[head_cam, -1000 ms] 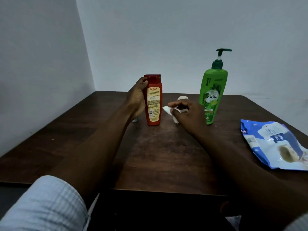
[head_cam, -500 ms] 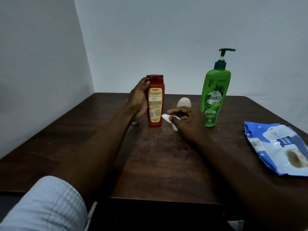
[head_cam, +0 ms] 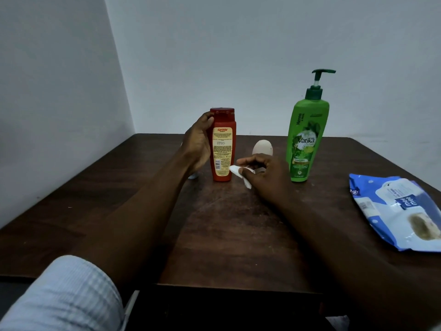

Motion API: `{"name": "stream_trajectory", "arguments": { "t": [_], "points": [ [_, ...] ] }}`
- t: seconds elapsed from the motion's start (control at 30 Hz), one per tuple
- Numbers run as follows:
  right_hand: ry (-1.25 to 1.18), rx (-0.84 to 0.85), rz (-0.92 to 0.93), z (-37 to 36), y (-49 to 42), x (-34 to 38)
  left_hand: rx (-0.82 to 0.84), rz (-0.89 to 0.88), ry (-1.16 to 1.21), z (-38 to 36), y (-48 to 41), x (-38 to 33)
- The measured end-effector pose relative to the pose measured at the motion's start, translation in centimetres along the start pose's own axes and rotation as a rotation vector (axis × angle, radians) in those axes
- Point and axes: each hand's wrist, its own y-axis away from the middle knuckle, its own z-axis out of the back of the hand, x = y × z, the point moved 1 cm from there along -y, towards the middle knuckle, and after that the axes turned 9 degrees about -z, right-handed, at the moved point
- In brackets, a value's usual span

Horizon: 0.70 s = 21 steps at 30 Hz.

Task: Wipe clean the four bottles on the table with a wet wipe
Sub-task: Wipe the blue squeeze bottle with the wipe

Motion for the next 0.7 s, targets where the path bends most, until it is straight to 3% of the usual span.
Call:
{"name": "stream_trajectory", "arguments": {
  "t": [0.33,0.7],
  "points": [
    [-0.013,-0.003,0.020,0.1,-0.1,0.0,-0.065,-0.032,-0.065,0.1,-0.4,-0.6],
    [-0.017,-0.002,0.024,0.2,0.2,0.4,0.029,-0.075,-0.262,0.6,-0.5,-1.0]
  ]
}}
